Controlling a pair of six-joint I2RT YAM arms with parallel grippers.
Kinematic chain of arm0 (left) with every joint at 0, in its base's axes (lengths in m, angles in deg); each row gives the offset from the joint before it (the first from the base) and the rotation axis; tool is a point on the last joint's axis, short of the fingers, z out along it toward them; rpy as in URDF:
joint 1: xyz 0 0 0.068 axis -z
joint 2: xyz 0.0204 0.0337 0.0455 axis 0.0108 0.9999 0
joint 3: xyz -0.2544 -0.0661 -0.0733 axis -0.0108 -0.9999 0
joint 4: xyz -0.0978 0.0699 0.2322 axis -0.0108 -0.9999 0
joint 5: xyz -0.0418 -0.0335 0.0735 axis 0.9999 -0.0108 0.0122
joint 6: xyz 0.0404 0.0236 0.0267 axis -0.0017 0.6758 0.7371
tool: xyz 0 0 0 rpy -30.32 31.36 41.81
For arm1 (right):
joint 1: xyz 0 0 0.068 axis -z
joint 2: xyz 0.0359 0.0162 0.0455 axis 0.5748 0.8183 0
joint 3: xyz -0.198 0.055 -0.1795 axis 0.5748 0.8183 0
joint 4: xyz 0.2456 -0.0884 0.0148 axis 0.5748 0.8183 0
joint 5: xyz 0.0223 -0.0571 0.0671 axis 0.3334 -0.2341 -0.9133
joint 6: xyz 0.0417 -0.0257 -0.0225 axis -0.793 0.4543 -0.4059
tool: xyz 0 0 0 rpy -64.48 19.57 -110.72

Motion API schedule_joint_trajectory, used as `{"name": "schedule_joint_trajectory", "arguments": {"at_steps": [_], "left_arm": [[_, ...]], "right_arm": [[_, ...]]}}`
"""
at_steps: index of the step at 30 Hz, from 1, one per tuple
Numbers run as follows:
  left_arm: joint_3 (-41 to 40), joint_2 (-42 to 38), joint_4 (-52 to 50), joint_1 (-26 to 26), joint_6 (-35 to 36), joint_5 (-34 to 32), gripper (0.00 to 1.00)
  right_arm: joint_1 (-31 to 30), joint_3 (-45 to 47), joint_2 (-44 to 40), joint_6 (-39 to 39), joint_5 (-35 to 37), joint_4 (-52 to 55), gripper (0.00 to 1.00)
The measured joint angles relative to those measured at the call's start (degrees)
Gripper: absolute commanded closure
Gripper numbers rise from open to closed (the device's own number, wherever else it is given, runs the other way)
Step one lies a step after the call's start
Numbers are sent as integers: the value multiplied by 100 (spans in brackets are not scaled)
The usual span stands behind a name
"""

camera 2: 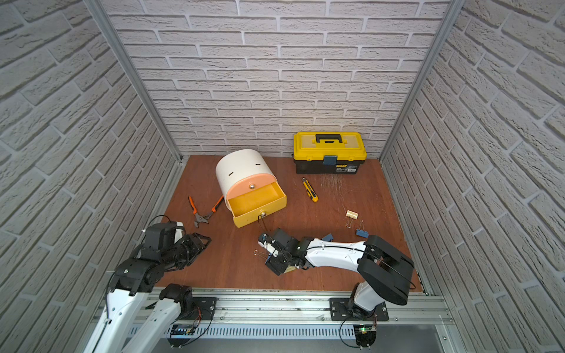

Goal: Put the binder clips in the drawer according to color
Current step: Pick up the binder clip at the center of the board.

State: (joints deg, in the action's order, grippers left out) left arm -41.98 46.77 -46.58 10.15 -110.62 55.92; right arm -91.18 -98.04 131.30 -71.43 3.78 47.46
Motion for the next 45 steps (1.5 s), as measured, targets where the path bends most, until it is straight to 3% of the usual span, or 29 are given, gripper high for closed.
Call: {"name": "schedule_joint_trajectory", "arguments": {"at_steps": [9,22,32,45], "left_arm": [[15,48,-24,26,0,-33,46],[72,76,-13,57,-2,-37,46],[87,247,214,57,-59,-35,46],[968,960,671,57,7,-57,45]], "right_arm": [[0,-138,439,0,-9,-96,28],[-39,-236,481,-52,-155,-20,58],[-459,-396,-446,-116,-125,769,60],[-667,-2013,-1198,-48,308,2031,61]]}}
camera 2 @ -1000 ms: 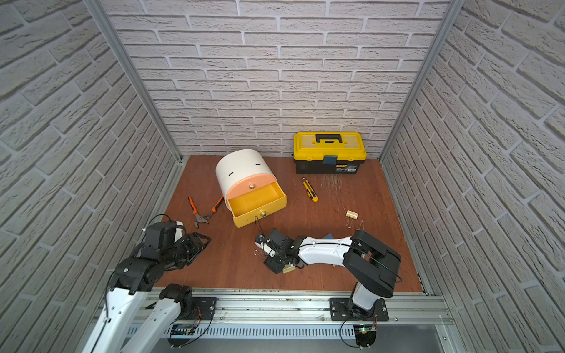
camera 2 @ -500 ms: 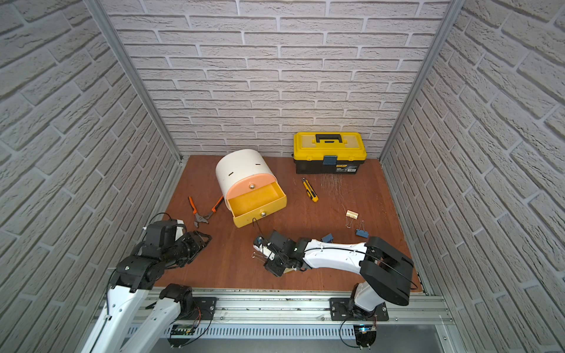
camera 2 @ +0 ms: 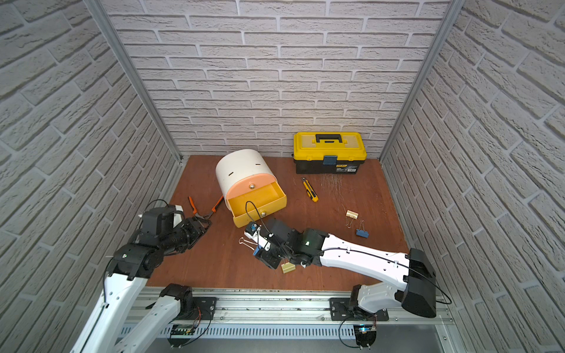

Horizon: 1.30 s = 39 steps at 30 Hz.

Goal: Put the binder clips in the drawer according to color
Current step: Pick up the binder clip at the center of the board, then place the binder clip in the drawer.

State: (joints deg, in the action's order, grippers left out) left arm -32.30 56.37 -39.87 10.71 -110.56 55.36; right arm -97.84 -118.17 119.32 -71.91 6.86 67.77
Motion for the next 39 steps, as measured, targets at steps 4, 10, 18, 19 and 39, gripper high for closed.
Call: {"name": "schedule_joint_trajectory", "arguments": {"at_steps": [4,10,18,19,39], "left_arm": [[382,417,136,0,92,11,45],[748,949,356,39,234,57,45],[992,1353,472,210,302,151,45],[1012,1388,501,229,304,157,45],[1091,1523,640,348,319,219,45]], "right_arm": [[35,-662,190,74,256,223,61],[299,-1493,728,201,472,308,61],[1010,-2194,1296,308,638,426,62],[1086,-2245,1333,308,647,442,62],[2374,-2538,1757,83,715,586,61]]}}
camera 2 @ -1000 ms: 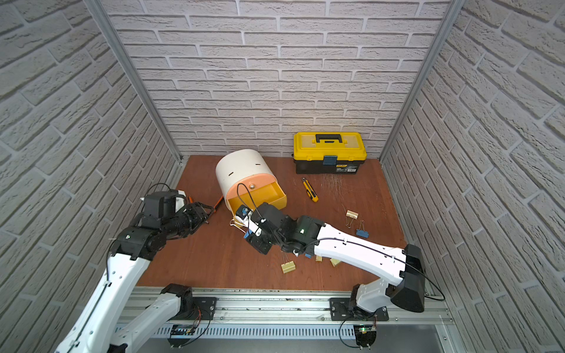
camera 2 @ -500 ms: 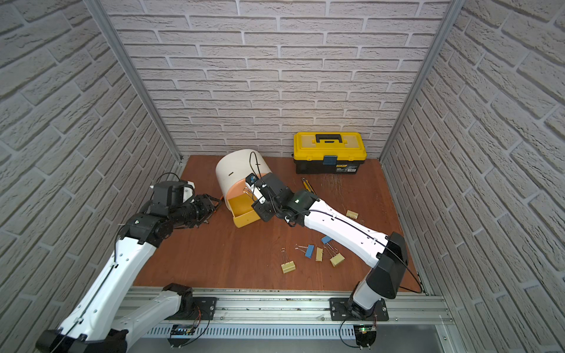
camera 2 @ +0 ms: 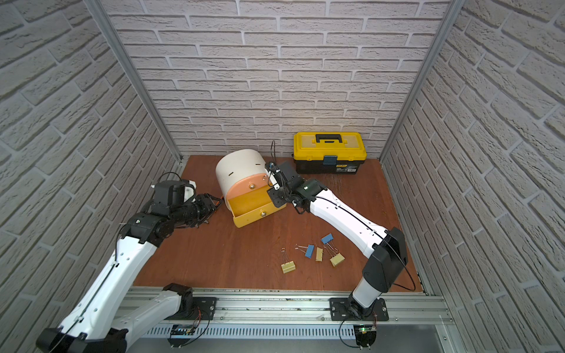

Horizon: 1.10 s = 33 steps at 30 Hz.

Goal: Put the binder clips in the drawer according to color
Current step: Place the binder clip in the drawer.

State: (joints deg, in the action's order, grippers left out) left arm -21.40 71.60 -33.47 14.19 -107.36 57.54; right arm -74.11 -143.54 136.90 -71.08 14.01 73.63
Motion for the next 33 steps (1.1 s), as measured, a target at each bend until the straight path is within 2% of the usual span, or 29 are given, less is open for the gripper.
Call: {"name": "schedule_joint_trajectory", "arguments": {"at_steps": [7,13,21,33], "left_arm": [[-35,-70,-2,0,0,20,45],[-52,-83,-2,0,0,42,45],[-52,-83,-2,0,2,52,45],[-55,-83,-7,0,28,72,45]], "right_arm": [[11,0,247,-87,-31,-22,59],[26,-2,313,-109,-46,-17,52],[42,-81,376,-243,-85,4,51],[46,-153,590,-457,-116,-160,33]]}}
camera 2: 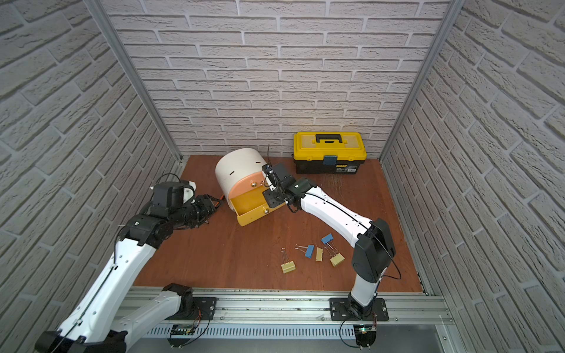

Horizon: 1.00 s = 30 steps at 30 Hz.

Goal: Put the binder clips in the drawer according to color
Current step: Place the binder clip in the drawer.

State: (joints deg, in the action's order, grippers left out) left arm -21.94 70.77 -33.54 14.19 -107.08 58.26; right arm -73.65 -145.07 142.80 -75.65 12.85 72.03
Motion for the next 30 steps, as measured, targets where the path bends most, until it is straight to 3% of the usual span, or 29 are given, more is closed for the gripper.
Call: {"name": "schedule_joint_trajectory", "arguments": {"at_steps": [9,16,24,30], "left_arm": [[0,0,-11,0,20,2,45],[0,0,-22,0,63,2,45],[133,13,-210,0,238,-35,45],[247,11,-321,74,367,-111,45]], "right_arm": [[0,0,-2,-103,48,-181,28],[22,7,-125,-125,164,-201,31],[214,723,-1093,-487,723,-208,37],[874,1189,-1611,-1228,723,98,35]]}}
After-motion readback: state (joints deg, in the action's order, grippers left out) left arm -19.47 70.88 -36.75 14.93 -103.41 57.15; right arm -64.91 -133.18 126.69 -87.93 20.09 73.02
